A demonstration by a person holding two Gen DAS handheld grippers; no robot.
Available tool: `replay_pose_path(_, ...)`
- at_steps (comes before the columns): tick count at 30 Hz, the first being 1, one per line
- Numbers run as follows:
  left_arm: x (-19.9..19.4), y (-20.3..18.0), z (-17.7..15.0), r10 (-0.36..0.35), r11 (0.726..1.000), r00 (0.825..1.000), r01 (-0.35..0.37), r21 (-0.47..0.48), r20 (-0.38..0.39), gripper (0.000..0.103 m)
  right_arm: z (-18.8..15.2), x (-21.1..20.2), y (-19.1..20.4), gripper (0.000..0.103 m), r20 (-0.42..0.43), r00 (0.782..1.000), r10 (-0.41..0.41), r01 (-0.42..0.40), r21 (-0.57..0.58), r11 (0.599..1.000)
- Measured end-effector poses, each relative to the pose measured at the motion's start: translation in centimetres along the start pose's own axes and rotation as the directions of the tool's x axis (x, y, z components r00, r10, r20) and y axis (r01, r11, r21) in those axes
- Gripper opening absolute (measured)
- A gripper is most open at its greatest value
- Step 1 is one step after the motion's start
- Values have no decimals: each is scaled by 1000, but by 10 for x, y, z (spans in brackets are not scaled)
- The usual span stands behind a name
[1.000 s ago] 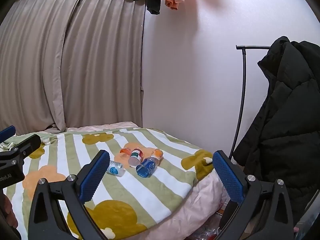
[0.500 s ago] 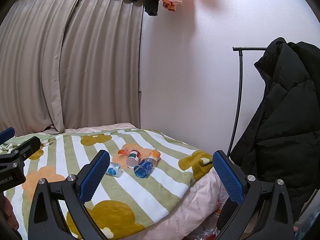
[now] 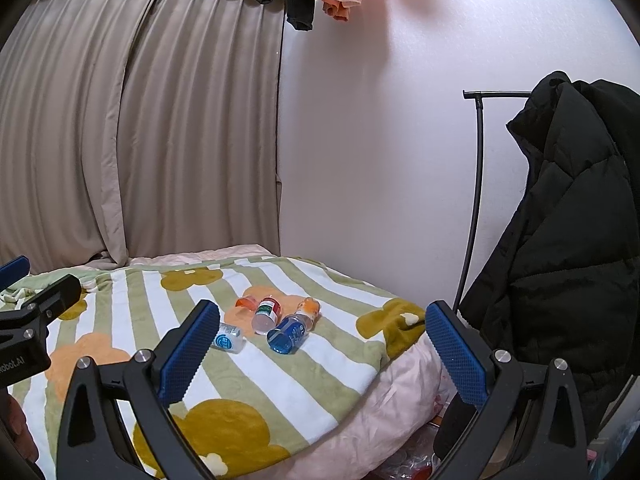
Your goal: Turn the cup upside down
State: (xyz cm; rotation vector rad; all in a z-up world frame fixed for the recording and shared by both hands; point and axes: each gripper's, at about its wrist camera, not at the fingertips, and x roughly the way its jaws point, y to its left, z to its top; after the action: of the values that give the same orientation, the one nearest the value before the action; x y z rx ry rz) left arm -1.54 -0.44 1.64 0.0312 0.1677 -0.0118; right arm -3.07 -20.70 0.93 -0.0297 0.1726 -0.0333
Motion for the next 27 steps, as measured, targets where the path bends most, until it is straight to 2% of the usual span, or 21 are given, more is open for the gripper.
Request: replay_pose_path(27,1,-2,-4,-4,1000,1000,4,-2,-4,103,-1,-1,0,103,1,1000,1,-1,3,1000)
